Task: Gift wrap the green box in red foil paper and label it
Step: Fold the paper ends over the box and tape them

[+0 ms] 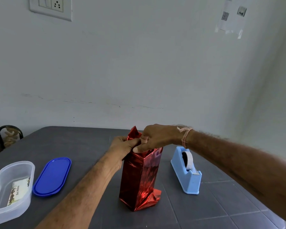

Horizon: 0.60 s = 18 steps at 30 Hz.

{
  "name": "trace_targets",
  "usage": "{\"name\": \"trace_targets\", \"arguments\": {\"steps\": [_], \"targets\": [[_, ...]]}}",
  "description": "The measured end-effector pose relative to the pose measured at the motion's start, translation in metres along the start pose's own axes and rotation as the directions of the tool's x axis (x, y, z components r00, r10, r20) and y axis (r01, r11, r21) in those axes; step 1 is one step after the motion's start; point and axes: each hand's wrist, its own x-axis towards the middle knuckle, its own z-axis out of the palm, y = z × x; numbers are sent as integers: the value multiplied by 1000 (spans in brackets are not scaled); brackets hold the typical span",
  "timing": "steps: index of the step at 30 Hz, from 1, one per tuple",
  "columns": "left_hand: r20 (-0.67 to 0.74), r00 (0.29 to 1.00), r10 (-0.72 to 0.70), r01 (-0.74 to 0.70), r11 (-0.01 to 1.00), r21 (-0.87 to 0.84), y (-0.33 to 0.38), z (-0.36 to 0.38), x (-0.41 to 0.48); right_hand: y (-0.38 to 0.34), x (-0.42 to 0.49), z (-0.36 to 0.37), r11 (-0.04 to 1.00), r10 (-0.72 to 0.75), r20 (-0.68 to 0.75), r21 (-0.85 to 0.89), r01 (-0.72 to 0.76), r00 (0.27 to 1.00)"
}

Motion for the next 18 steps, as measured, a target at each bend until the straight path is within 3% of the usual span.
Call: {"name": "trace_targets", "arguments": {"steps": [4,7,9,11,12,14,16,18], "targets": [[5,1000,8,-9,1000,27,0,1,0,2,-4,-7,995,69,6,-70,-69,998],[23,1000,10,-10,999,31,0,1,0,22,-21,-17,977,199,-85,-63,-205,976],[27,1000,10,-12,999,40,1,2,0,25,-42,-30,976,142,-162,-140,-165,977],[25,1000,13,-14,999,45,1,2,-1,22,-44,-34,967,83,-111,-231,-107,990],[24,1000,14,-15,999,44,1,2,-1,21,-44,-33,971,99,-40,-214,-105,994],[23,1000,16,-17,999,50,1,2,-1,1,-52,-38,966,259,-40,9,-259,965],[26,1000,17,-18,998,56,1,1,-1,-42,-93,-49,972,235,-32,7,-235,971],[32,999,15,-17,998,66,1,0,0,-26,-77,-46,978,205,-30,-26,-206,978]]}}
